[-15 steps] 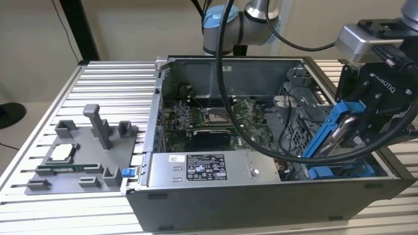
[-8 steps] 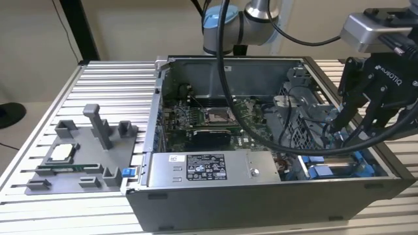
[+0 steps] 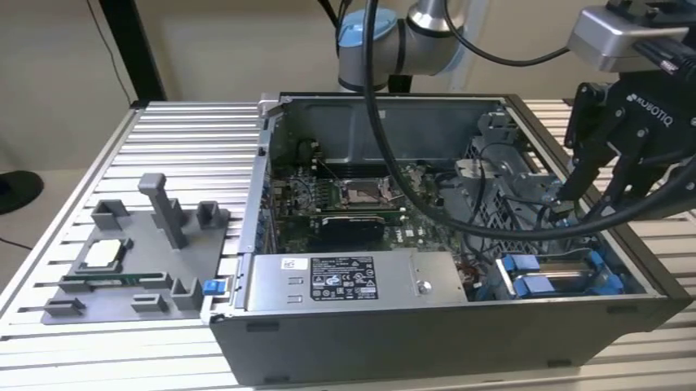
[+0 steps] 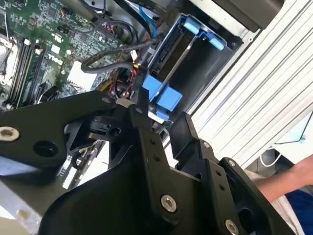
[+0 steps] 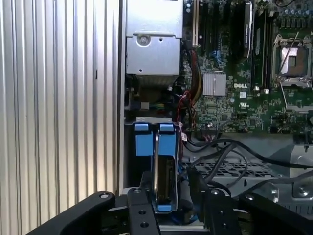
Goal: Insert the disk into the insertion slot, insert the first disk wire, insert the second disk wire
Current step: 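Insert the disk into the insertion slot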
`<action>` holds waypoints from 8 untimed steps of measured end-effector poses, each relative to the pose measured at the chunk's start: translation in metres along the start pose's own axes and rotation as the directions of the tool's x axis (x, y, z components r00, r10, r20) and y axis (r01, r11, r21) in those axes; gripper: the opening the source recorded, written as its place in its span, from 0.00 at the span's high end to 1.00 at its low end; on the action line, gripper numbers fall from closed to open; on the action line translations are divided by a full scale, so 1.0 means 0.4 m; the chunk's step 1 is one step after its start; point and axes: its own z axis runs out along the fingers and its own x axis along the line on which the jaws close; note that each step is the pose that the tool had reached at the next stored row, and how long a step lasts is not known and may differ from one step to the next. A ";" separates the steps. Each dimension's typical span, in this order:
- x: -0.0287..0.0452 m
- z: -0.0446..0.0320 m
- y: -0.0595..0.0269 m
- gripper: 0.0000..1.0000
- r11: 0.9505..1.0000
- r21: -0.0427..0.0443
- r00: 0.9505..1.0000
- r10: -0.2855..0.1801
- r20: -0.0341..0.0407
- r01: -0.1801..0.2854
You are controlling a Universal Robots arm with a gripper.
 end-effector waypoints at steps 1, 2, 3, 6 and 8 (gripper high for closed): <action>-0.002 0.002 0.000 0.00 1.000 0.005 1.000 -0.009 0.000 0.009; -0.005 0.006 0.000 0.00 1.000 0.010 1.000 -0.017 -0.001 0.018; -0.010 0.009 0.000 0.00 1.000 0.014 1.000 -0.025 -0.001 0.025; -0.027 0.020 0.000 0.00 0.999 0.025 0.999 -0.044 -0.004 0.044; -0.038 0.027 0.000 0.00 0.998 0.032 0.998 -0.057 -0.005 0.057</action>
